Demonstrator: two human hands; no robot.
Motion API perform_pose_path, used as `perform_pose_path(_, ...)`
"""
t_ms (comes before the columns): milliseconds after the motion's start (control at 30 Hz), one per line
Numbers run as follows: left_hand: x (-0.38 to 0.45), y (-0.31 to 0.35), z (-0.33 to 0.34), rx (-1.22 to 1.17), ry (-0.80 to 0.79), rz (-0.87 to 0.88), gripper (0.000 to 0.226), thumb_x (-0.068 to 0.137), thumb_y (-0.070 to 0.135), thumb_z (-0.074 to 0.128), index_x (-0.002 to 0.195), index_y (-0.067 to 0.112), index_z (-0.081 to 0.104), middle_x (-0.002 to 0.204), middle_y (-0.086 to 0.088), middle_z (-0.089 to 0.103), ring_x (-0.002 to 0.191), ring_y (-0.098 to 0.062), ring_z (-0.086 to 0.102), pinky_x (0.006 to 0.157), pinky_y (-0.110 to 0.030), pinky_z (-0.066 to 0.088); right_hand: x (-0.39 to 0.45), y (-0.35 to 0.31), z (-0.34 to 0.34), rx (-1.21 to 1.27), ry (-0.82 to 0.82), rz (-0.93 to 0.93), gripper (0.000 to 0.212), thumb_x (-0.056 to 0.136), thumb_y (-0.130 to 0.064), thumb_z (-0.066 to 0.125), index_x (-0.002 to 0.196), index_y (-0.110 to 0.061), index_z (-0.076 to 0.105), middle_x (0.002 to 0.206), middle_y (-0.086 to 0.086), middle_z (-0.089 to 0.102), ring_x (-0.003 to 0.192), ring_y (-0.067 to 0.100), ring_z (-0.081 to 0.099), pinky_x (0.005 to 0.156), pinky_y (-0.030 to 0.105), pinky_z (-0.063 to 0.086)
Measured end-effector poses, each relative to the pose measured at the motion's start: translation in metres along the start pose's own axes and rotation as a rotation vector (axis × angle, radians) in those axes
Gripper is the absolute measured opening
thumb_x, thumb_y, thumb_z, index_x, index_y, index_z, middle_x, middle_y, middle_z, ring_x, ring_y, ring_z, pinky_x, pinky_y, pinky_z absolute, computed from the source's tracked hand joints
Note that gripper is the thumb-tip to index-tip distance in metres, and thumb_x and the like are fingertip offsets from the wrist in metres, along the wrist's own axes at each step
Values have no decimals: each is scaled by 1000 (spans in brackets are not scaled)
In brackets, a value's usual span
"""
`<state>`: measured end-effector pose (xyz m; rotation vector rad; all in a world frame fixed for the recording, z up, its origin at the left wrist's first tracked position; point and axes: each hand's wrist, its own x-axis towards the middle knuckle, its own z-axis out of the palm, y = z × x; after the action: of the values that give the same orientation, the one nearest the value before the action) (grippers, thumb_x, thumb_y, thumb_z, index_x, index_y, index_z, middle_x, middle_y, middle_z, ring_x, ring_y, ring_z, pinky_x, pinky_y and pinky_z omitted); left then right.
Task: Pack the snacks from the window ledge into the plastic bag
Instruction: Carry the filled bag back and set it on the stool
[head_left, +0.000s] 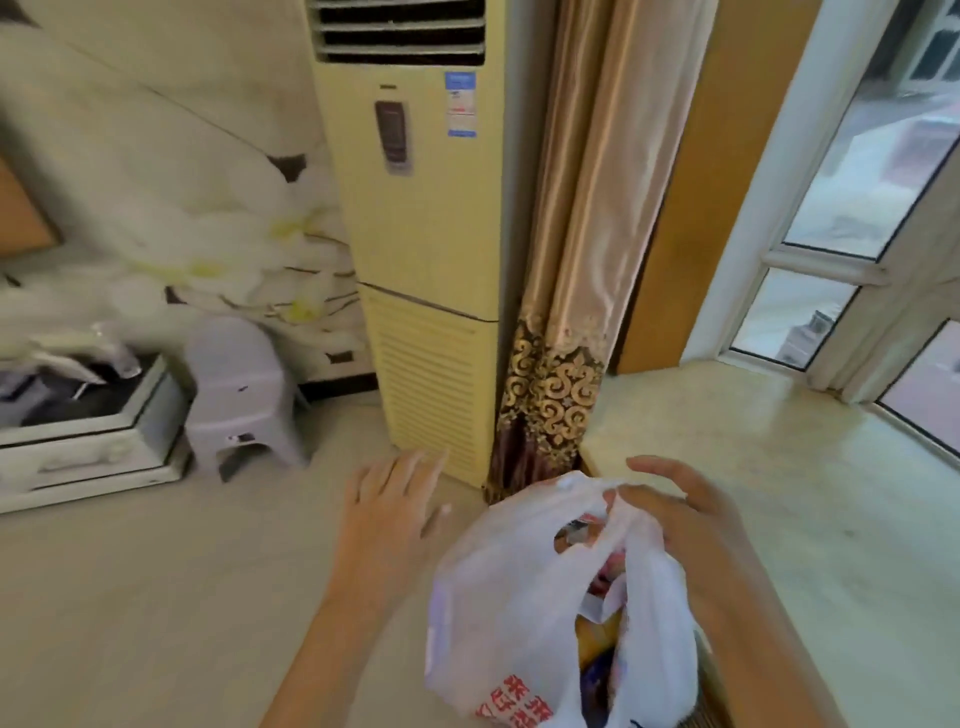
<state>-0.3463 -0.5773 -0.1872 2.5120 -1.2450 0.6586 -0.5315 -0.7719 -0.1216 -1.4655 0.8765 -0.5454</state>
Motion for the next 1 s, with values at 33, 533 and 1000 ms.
perform_pose_path(33,-4,-25,-2,16,26,-14,47,83,36,55,127,20,57,123,0,60,111,-19,49,94,-40,39,3,-2,26,-27,-10,-15,25,77,-3,71,90,-24,70,90,12,72,84,29,67,68,37,52)
perform_pose_path(533,-56,-318,-59,192,-29,-326,71,66,28,81,129,23,50,129,0,59,117,-21,53,92,-43,48,50,-40,371,-67,-360,-1,30,68,-9,81,83,-33,71,107,8,67,103,30,62,92,51,51)
perform_pose_path(1000,-27,-557,-21,292,-134,-616,63,69,32,81,127,22,60,127,2,61,115,-22,59,91,-44,49,147,-61,678,-127,-697,63,33,68,-7,80,91,-28,68,93,11,70,81,28,69,68,39,58)
